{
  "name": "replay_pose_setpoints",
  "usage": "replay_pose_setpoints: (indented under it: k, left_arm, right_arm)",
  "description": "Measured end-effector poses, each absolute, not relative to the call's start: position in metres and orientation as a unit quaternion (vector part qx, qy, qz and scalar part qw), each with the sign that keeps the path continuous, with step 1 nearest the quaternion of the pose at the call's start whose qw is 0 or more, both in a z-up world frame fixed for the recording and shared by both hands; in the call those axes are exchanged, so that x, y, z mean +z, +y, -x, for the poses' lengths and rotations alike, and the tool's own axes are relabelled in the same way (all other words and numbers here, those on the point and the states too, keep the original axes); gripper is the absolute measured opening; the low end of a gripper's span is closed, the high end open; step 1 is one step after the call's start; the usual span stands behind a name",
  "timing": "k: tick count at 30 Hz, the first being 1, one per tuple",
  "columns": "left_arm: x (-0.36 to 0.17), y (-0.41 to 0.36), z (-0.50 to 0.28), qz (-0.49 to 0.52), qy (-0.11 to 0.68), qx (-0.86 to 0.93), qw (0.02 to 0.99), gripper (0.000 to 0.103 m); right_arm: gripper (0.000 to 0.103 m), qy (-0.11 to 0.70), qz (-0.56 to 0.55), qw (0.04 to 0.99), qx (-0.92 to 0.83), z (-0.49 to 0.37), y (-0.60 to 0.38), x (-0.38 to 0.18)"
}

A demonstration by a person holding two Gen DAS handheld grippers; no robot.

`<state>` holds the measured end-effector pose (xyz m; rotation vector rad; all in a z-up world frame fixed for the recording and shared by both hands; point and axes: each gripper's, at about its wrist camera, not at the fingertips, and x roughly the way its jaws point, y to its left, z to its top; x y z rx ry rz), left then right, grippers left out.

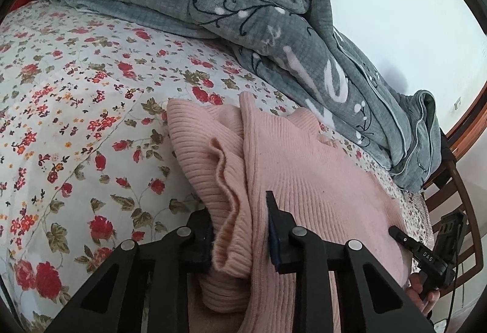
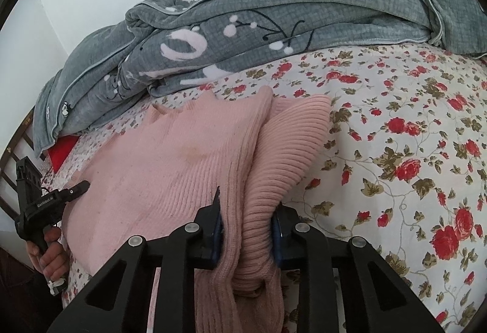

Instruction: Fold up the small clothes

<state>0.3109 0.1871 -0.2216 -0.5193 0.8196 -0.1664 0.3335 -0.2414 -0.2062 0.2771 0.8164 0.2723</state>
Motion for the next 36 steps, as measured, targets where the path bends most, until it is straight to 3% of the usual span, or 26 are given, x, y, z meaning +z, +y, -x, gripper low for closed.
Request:
replay_pose_setpoints:
  k: [8, 23, 36]
  left_arm:
    - [-0.211, 0.173, -0.303, 0.214, 0.382, -0.052, 0.897, 0.022]
    - [-0.189, 0.155, -0.256, 0.242, 0.375, -0.090, 0.890, 0.022]
    - [-0.190, 0.147, -0.186, 0.252, 0.380, -0.120, 0.882, 0.022]
  right_arm:
    - [0.022, 0.372, -0.136, 0.908, 0.134, -0.324, -0.243, -0.195]
    - [0.021, 0.349, -0.199, 0.902, 0.158, -0.282, -0.262, -0.173]
    - [0.021, 0.346, -0.187, 0.909, 0.139, -0.210, -0.280, -0.174]
